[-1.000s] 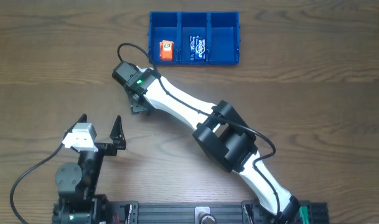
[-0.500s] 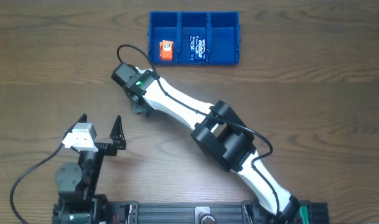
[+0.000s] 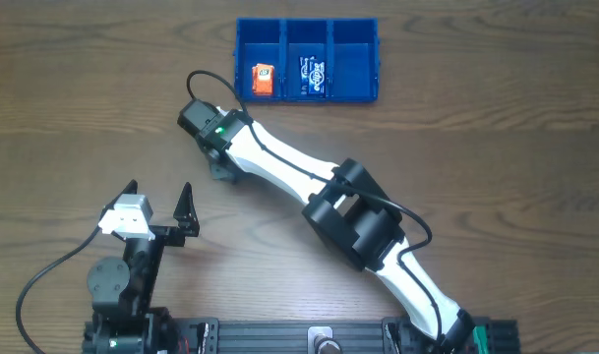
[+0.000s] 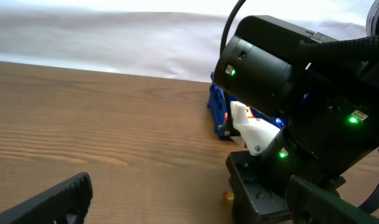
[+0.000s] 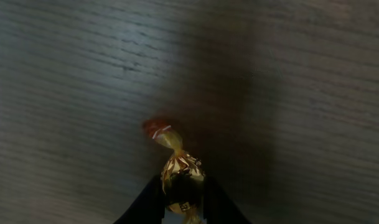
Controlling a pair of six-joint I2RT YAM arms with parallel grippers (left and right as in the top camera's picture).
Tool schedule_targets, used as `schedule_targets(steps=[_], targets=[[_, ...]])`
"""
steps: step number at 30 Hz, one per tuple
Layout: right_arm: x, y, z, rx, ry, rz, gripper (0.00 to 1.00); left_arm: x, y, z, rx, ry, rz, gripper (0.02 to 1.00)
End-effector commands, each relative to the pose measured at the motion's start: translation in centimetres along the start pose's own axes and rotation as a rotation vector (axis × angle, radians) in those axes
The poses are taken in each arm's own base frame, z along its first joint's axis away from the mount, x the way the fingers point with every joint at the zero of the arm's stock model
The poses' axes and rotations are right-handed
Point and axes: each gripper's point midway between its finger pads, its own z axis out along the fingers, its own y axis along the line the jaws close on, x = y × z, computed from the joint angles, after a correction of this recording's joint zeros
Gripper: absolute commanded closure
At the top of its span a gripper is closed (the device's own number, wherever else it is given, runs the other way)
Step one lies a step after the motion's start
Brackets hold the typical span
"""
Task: Sort Candies Into Trays
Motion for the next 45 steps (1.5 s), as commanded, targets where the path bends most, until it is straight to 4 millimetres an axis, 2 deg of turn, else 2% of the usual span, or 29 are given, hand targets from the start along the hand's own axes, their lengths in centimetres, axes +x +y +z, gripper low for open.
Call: schedule_targets(steps=[1, 4, 5, 6, 8, 10, 12, 17, 24, 30, 33, 34, 35, 37, 39, 40, 42, 44, 45], targets=[[-4.6, -3.3, -9.3, -0.007, -0.165, 0.016, 0.829, 1.6, 0.2, 0.1, -0.001, 0.041, 0.004, 0.020], [-6.7, -7.7, -14.1, 0.045, -0.254, 0.071, 0.831, 1.6, 0.2, 0.1, -0.001, 0.041, 0.004, 0.023], [-7.2, -9.0, -15.1, 0.058, -0.274, 0.083, 0.831, 1.6, 0.2, 0.1, -0.001, 0.041, 0.004, 0.023], [-8.2, -11.6, -16.8, 0.073, -0.302, 0.109, 0.831, 1.6, 0.2, 0.1, -0.001, 0.041, 0.004, 0.020], [-10.3, -16.7, -18.0, 0.105, -0.334, 0.169, 0.831, 1.6, 0.2, 0.1, -0.001, 0.041, 0.004, 0.020], [-11.5, -19.5, -17.5, 0.125, -0.346, 0.215, 0.831, 1.6, 0.2, 0.1, -0.001, 0.041, 0.004, 0.023], [-12.7, -21.5, -16.5, 0.144, -0.354, 0.226, 0.829, 1.6, 0.2, 0.1, -0.001, 0.041, 0.004, 0.020], [-14.8, -24.9, -12.8, 0.174, -0.355, 0.268, 0.825, 1.6, 0.2, 0.1, -0.001, 0.041, 0.004, 0.020], [-15.5, -26.3, -8.5, 0.184, -0.321, 0.291, 0.818, 1.6, 0.2, 0.1, -0.001, 0.041, 0.003, 0.020], [-15.5, -26.5, -7.8, 0.187, -0.315, 0.293, 0.744, 1.6, 0.2, 0.1, -0.001, 0.041, 0.004, 0.023], [-15.5, -26.5, -7.8, 0.188, -0.313, 0.291, 0.481, 1.6, 0.2, 0.1, -0.001, 0.041, 0.004, 0.020], [-15.4, -26.5, -7.8, 0.191, -0.309, 0.289, 0.288, 1.6, 0.2, 0.1, -0.001, 0.041, 0.004, 0.023], [-15.4, -26.6, -7.9, 0.193, -0.311, 0.286, 0.130, 1.6, 0.2, 0.1, -0.001, 0.041, 0.004, 0.023], [-15.5, -26.1, -9.3, 0.196, -0.330, 0.258, 0.001, 1.6, 0.2, 0.1, -0.001, 0.041, 0.004, 0.020], [-15.0, -26.1, -11.1, 0.212, -0.339, 0.254, 0.001, 1.6, 0.2, 0.1, -0.001, 0.041, 0.004, 0.023], [-14.3, -25.7, -12.8, 0.206, -0.347, 0.247, 0.001, 1.6, 0.2, 0.1, -0.001, 0.041, 0.004, 0.020], [-12.9, -24.8, -14.8, 0.173, -0.355, 0.232, 0.001, 1.6, 0.2, 0.1, -0.001, 0.041, 0.004, 0.020], [-10.4, -23.0, -16.2, 0.117, -0.360, 0.199, 0.001, 1.6, 0.2, 0.1, -0.001, 0.041, 0.004, 0.020], [-8.6, -21.7, -16.5, 0.082, -0.353, 0.172, 0.003, 1.6, 0.2, 0.1, -0.001, 0.041, 0.003, 0.020]])
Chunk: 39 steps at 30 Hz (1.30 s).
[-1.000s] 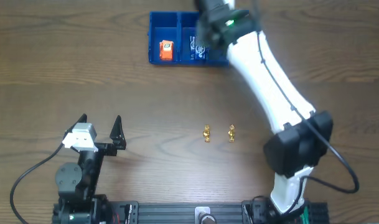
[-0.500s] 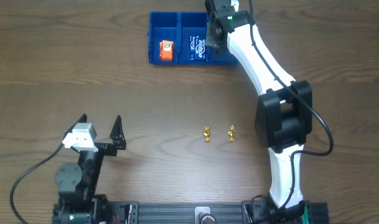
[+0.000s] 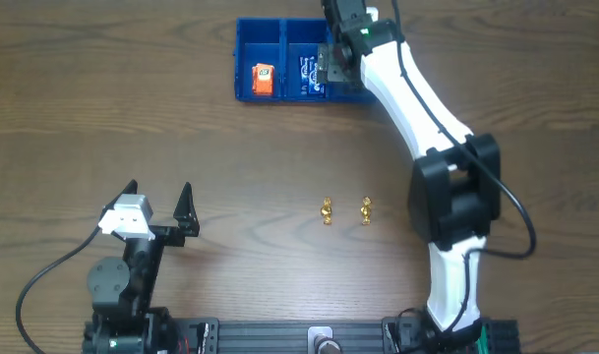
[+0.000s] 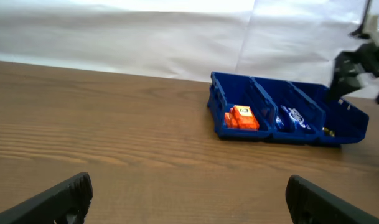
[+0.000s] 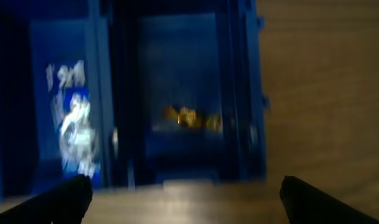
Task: Sort Candies Into Trays
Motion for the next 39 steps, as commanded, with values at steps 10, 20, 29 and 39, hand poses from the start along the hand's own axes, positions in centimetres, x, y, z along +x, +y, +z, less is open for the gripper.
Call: schedule_targets(steps=[10, 20, 29, 39], targets=[[24.6, 4.9, -5.2, -0.203, 0.283, -0.127, 0.001, 1.6, 0.2, 0.1, -0.001, 0.042, 0.004, 0.020], [27.7, 4.1, -1.6, -0.176, 0.326, -0.108, 0.034, 1.6, 0.2, 0.1, -0.001, 0.042, 0.004, 0.020], [28.6, 4.1, -0.4, -0.155, 0.358, -0.088, 0.349, 1.6, 0.2, 0.1, -0.001, 0.042, 0.004, 0.020], [28.6, 4.1, -0.4, -0.152, 0.359, -0.089, 0.704, 1.6, 0.2, 0.1, -0.001, 0.042, 0.004, 0.020]])
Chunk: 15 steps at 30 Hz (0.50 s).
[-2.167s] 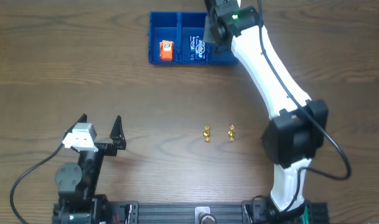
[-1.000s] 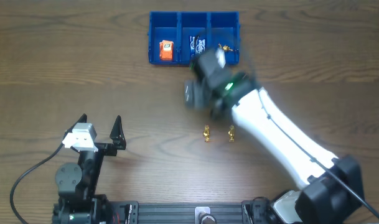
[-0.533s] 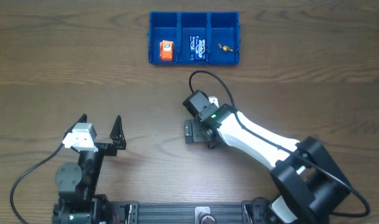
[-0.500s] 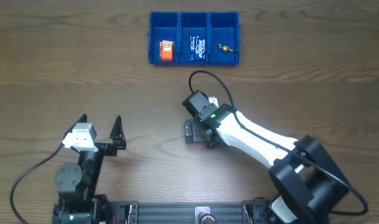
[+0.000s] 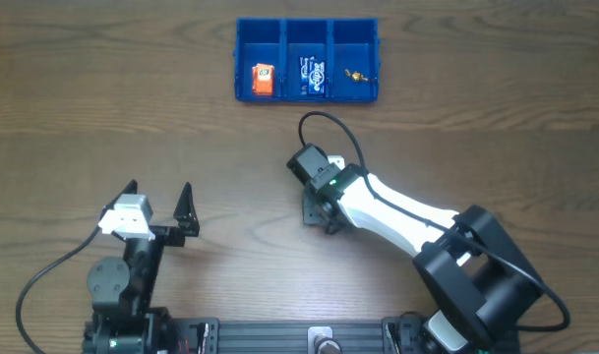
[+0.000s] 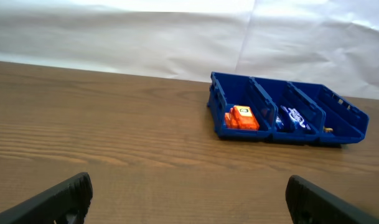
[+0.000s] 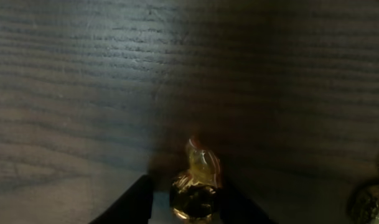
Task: Sort Candies Into Trays
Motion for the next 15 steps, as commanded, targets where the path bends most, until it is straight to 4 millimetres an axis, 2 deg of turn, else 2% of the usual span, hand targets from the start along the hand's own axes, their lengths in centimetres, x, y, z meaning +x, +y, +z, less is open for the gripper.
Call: schedule_targets(steps=[1, 5, 7, 10, 12, 15], targets=[[0.4, -0.4, 0.7, 0.015, 0.020, 0.007, 0.720, 1.6, 0.2, 0.1, -0.001, 0.042, 0.004, 0.020], [-0.1, -0.2, 0.5, 0.007, 0.004, 0.007, 0.801, 1.6, 0.2, 0.1, -0.001, 0.042, 0.004, 0.023], [-1.1, -0.2, -0.4, 0.021, -0.022, 0.013, 0.818, 1.6, 0.2, 0.1, -0.001, 0.042, 0.004, 0.020], [-4.1, -1.1, -3.8, 0.064, -0.095, 0.022, 0.858, 1.6, 0.2, 0.1, -0.001, 0.042, 0.004, 0.020], [-7.8, -1.4, -7.9, 0.066, -0.147, 0.004, 0.860, 1.6, 0.2, 0.1, -0.001, 0.042, 0.004, 0.020], [-13.6, -2.4, -13.0, 0.052, -0.232, -0.001, 0.858, 1.6, 0.2, 0.1, -0.001, 0.042, 0.004, 0.020]])
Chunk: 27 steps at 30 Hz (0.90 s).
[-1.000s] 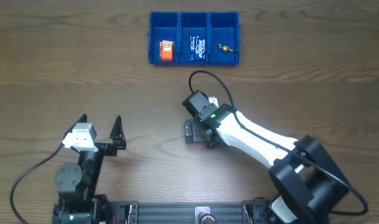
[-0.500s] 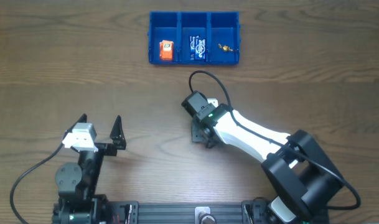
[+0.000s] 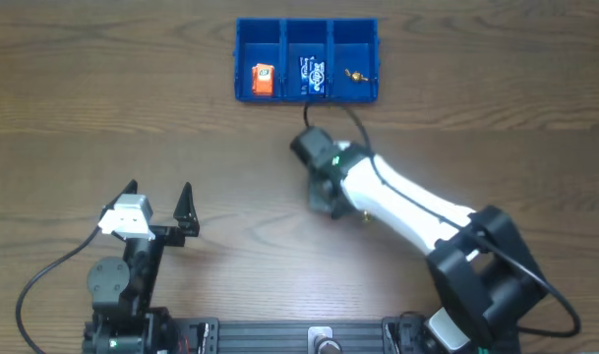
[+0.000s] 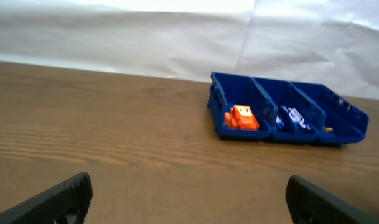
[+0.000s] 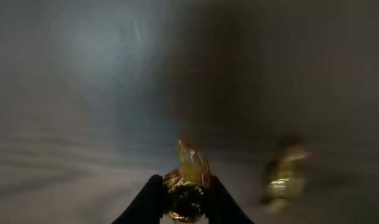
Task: Sort Candies Into Trays
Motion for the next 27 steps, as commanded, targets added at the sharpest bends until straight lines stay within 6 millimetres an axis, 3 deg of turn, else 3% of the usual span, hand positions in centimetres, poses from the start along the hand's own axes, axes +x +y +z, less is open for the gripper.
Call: schedule_targets(steps=[1, 4, 6, 8, 11, 13, 17, 20, 22, 24, 27], targets=[[-11.7, -1.6, -9.1, -0.035, -0.251, -0.015, 0.858, 1.6, 0.2, 0.1, -0.001, 0.041, 0.003, 0.020], [-16.9, -2.5, -11.1, -0.038, -0.321, 0.010, 0.858, 1.6, 0.2, 0.1, -0.002, 0.042, 0.003, 0.020], [-21.4, -3.2, -10.9, -0.032, -0.368, 0.018, 0.858, 1.6, 0.2, 0.1, -0.001, 0.041, 0.003, 0.023], [-24.8, -3.7, -9.1, -0.009, -0.385, 0.038, 0.858, 1.6, 0.2, 0.1, -0.001, 0.041, 0.003, 0.020], [-27.8, -4.2, -4.4, 0.013, -0.379, 0.061, 0.827, 1.6, 0.2, 0.1, -0.001, 0.041, 0.003, 0.020], [-28.3, -4.5, -3.1, 0.016, -0.377, 0.068, 0.825, 1.6, 0.2, 0.1, -0.001, 0.041, 0.003, 0.020], [-28.4, -4.6, -2.9, 0.022, -0.377, 0.067, 0.801, 1.6, 0.2, 0.1, -0.001, 0.041, 0.003, 0.020], [-28.3, -4.8, -2.9, 0.037, -0.375, 0.056, 0.665, 1.6, 0.2, 0.1, -0.001, 0.041, 0.003, 0.020], [-28.3, -5.0, -2.9, 0.048, -0.376, 0.058, 0.443, 1.6, 0.2, 0.1, -0.001, 0.041, 0.003, 0.020], [-28.2, -5.1, -3.5, 0.047, -0.380, 0.052, 0.308, 1.6, 0.2, 0.1, -0.001, 0.041, 0.003, 0.020], [-27.2, -5.5, -6.2, 0.050, -0.382, 0.050, 0.240, 1.6, 0.2, 0.1, -0.001, 0.041, 0.003, 0.020]])
